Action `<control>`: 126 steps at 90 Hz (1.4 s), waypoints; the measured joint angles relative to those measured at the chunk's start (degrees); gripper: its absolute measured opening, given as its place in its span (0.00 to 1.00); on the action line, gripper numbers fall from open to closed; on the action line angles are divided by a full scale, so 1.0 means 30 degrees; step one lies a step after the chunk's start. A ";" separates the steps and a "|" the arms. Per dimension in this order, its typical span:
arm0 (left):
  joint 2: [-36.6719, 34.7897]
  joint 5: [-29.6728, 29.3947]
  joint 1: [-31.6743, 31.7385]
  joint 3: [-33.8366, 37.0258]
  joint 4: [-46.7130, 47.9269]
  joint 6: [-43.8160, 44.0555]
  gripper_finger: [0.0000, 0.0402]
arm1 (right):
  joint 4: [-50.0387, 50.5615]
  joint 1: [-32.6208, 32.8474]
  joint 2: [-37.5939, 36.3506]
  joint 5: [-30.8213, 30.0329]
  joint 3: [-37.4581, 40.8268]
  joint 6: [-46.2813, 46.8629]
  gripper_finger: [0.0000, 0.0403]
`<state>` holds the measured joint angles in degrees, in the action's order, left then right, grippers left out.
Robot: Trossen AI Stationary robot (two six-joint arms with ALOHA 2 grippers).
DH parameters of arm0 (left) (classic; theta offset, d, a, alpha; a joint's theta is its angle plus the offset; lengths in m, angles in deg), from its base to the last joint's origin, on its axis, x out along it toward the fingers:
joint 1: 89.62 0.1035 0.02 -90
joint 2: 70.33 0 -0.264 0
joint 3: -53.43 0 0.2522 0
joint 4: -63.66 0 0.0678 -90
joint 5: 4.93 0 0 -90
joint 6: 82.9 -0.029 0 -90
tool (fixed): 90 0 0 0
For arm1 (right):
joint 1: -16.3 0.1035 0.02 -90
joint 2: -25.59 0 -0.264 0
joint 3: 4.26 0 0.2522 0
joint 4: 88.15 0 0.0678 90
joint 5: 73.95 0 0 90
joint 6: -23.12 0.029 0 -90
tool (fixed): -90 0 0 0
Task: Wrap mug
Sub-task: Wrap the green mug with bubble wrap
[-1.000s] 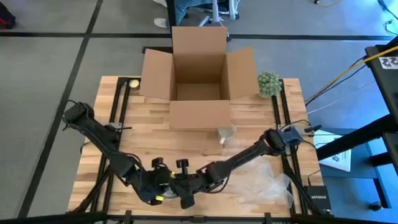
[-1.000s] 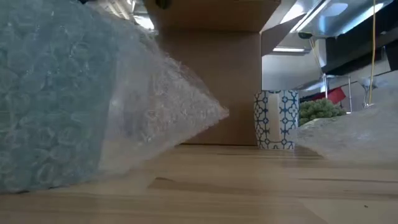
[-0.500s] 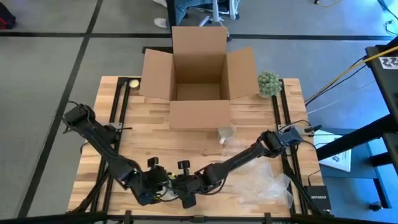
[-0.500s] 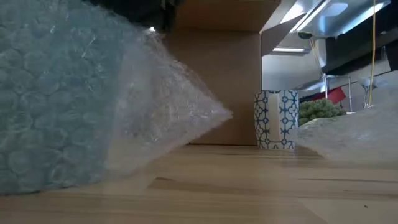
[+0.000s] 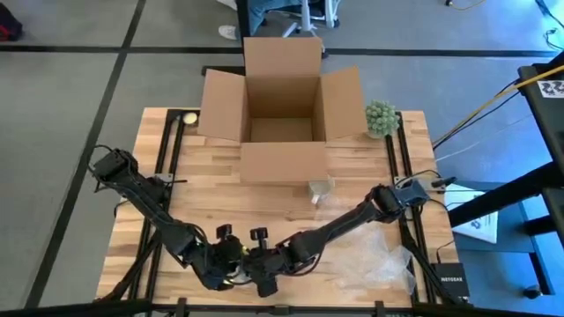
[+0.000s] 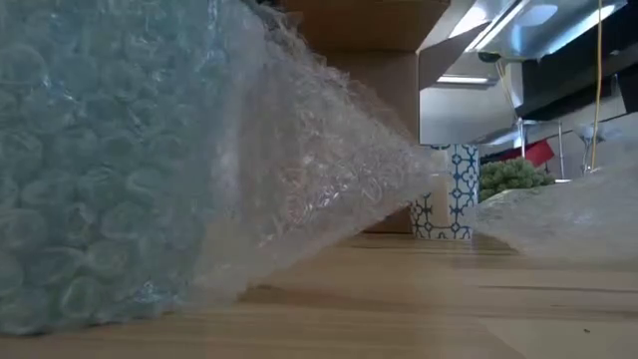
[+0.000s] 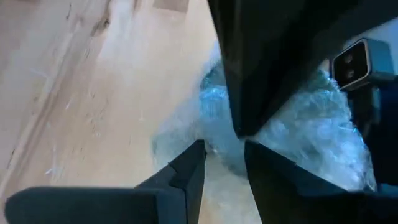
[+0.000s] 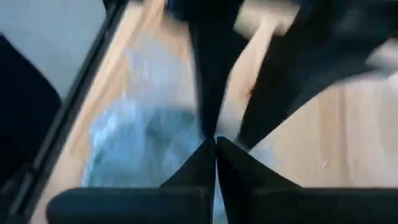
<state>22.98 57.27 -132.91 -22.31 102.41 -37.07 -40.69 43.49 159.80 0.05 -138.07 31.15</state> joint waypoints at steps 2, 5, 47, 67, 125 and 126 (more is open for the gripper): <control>-0.0079 0.0088 0.0000 0.0000 0.0005 0.0009 0.24 | -0.0148 -0.0058 0.0001 -0.0010 -0.0014 -0.0007 0.00; -0.0247 0.0344 0.0000 -0.0007 0.0140 0.0029 0.24 | -0.0335 -0.0129 0.0222 0.0028 -0.0055 0.0012 0.00; -0.1982 -0.1448 -0.1213 -0.0694 0.5540 0.2682 0.24 | 0.0726 -0.0331 0.1196 0.0405 -0.0022 0.0379 0.00; -0.1871 -0.1304 -0.1860 0.0844 0.3171 0.3254 0.24 | 0.0753 -0.0338 0.1182 0.0492 -0.0022 0.0376 0.00; -0.0190 -0.0631 -0.0883 0.2438 -0.5308 -0.0762 0.24 | 0.0969 -0.0314 0.0917 0.0553 0.0027 0.0102 0.00; -0.0137 -0.0587 -0.0853 0.2433 -0.5328 -0.0753 0.24 | 0.1003 -0.0309 0.0869 0.0558 0.0036 0.0088 0.00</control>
<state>22.57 55.50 -135.47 -15.00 86.42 -39.32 -37.68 42.56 162.41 1.73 -137.96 31.41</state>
